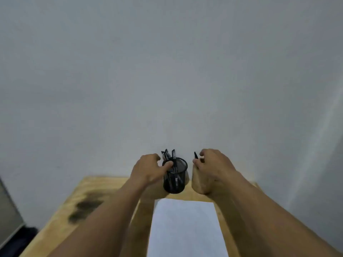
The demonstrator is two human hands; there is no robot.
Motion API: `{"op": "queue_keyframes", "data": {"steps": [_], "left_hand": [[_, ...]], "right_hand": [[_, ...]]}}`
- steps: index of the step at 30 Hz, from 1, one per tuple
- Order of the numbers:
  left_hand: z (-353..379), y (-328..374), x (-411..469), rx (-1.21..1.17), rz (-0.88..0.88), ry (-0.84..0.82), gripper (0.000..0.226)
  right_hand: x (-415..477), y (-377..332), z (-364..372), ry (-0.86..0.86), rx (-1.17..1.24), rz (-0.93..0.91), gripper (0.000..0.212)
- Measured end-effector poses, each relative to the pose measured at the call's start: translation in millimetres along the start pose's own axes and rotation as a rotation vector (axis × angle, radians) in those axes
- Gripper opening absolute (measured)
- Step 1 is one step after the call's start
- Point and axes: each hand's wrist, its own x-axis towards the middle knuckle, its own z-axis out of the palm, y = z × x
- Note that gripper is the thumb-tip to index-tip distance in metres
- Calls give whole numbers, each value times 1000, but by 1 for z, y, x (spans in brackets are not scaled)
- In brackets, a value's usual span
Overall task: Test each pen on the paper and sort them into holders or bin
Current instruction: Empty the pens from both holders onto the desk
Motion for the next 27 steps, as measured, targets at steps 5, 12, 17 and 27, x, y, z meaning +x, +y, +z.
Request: {"op": "queue_keyframes", "data": {"steps": [5, 12, 17, 27], "left_hand": [[14, 7, 8, -118, -53, 86, 50], [30, 11, 18, -360, -193, 155, 37], [30, 17, 15, -300, -224, 216, 27], [39, 33, 23, -269, -76, 236, 25]], "right_hand": [[11, -4, 14, 84, -17, 21, 27], [23, 2, 24, 133, -9, 51, 20], [22, 6, 23, 138, 81, 65, 18], [20, 9, 22, 169, 188, 71, 17]]}}
